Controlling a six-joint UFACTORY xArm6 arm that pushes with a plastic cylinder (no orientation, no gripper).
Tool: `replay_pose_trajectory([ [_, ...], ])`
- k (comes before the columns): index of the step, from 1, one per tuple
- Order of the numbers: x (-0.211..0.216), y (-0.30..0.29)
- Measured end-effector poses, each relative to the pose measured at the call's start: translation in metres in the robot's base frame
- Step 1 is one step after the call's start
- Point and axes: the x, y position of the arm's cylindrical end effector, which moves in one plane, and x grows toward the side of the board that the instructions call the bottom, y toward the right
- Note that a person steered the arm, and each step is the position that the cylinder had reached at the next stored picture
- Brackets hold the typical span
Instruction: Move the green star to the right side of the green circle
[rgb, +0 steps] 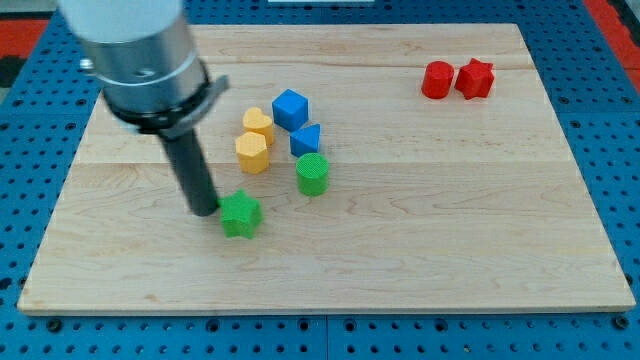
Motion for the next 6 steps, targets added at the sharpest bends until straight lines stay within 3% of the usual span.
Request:
replay_pose_trajectory([
  [1,0.002,0.048],
  [3,0.05,0.004],
  [6,0.023,0.136],
])
